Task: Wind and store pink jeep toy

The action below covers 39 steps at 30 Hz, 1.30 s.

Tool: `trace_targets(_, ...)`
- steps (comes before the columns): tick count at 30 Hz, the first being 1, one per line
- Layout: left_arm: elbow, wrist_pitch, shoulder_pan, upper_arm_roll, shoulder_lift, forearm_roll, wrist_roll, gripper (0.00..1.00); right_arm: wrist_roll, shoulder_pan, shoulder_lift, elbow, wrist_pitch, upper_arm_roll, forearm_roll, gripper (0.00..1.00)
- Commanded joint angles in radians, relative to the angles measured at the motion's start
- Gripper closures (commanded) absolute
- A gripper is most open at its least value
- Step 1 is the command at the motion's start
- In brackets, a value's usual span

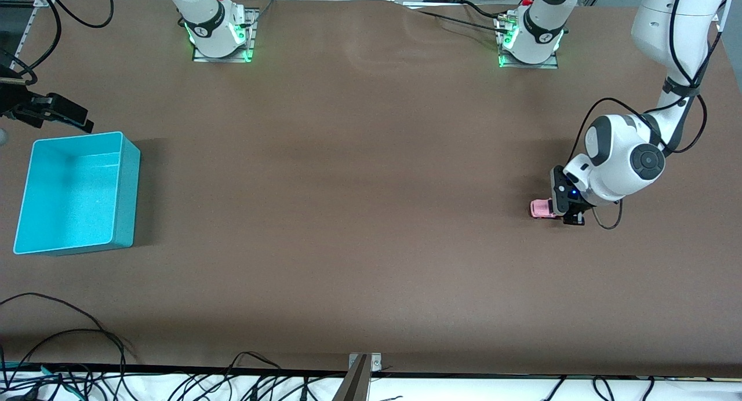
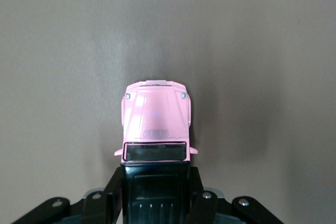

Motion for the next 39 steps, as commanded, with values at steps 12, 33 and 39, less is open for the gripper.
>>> trace_targets(12,0.002,0.006,0.013,0.127,0.1,0.027,0.185,1.0,0.006,0.004,0.005,0.005,-0.012,0.003,-0.011,0.0)
trace_targets(33,0.003,0.057,0.033,0.244,0.122,0.025,0.256,1.0,-0.005,0.001,0.005,0.005,-0.016,0.003,-0.011,0.0)
trace_targets(39,0.005,0.059,0.033,0.244,0.117,0.016,0.245,1.0,-0.005,0.001,0.005,0.005,-0.016,0.003,-0.011,0.0)
